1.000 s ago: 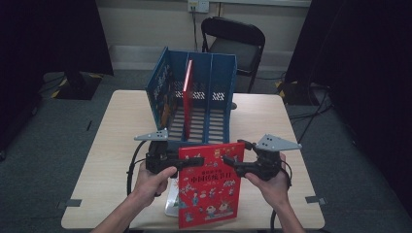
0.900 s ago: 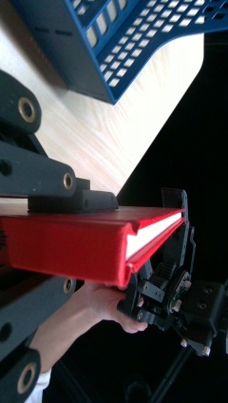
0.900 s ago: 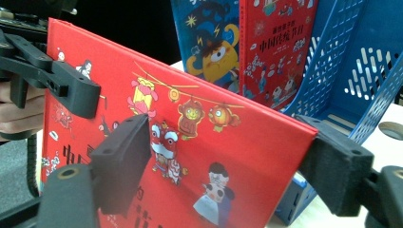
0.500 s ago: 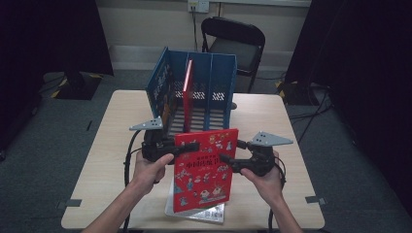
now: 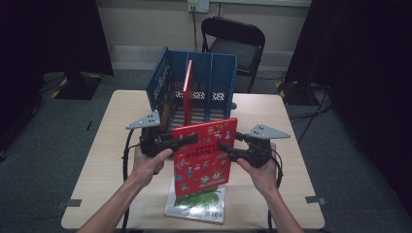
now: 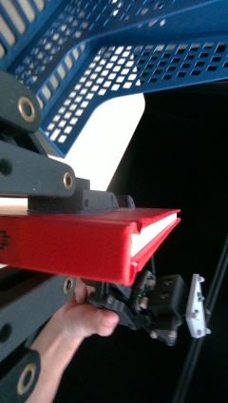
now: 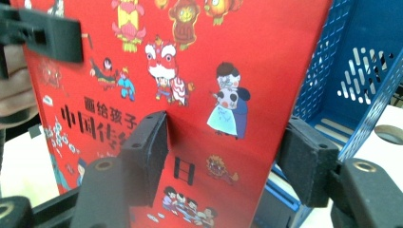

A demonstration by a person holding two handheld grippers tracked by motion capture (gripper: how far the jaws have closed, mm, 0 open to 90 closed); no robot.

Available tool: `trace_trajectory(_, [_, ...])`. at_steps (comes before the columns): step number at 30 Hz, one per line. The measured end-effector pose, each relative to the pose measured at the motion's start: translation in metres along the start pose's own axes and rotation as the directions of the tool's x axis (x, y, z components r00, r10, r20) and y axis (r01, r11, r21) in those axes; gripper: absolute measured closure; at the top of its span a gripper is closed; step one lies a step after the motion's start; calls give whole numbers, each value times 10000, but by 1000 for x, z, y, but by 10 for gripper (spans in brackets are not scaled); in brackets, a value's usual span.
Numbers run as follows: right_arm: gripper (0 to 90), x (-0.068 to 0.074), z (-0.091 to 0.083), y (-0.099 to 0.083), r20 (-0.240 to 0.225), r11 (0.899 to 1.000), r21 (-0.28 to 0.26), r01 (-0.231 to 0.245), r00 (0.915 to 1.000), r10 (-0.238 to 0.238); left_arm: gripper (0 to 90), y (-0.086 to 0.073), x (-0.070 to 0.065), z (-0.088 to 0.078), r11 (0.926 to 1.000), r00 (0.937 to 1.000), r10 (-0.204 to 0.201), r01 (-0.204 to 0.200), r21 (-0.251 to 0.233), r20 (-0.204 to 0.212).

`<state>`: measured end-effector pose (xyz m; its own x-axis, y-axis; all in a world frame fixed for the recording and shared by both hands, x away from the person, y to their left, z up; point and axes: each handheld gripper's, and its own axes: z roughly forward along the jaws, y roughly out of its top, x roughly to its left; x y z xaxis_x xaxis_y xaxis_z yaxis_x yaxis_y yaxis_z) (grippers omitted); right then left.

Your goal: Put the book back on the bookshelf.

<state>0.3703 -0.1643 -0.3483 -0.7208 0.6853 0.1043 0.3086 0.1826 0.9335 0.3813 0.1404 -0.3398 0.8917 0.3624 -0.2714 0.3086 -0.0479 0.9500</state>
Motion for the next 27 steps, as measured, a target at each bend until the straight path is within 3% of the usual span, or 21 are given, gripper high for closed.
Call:
trace_trajectory(2, [355,0,4,-3,99,10000,41,-40,9999,39,790,-7,0,1,9994,9998,145,-140,328,-153])
trace_trajectory(3, [358,1,6,-5,135,9999,108,-23,9999,21,783,-11,1,0,9997,9996,157,-152,216,-241])
trace_trajectory(4, [371,2,6,-7,134,10000,-8,45,9999,-45,782,-13,2,-3,9999,10000,-50,51,150,-40])
trace_trajectory(11, [350,11,3,-10,-385,9991,204,367,9986,-359,767,-22,-11,-15,9995,9996,204,-199,243,-208])
trace_trajectory(16, [344,11,6,-24,-568,9976,644,254,9981,-217,752,-25,-19,-13,9990,9989,276,-262,369,-368])
trace_trajectory(19, [346,9,6,-32,-595,9968,798,95,9982,-47,739,-32,-19,-11,9991,9991,46,-28,432,-416])
trace_trajectory(21, [337,10,5,-37,-561,9968,801,38,9984,7,734,-35,-19,-10,9973,9990,74,-41,732,-450])
trace_trajectory(24, [311,13,3,-39,-469,9968,791,87,9989,-50,733,-36,-21,-12,9978,9995,-75,96,659,-321])
trace_trajectory(27, [292,17,3,-40,-388,9968,784,143,9992,-112,735,-38,-26,-13,9972,9999,30,-18,747,-167])
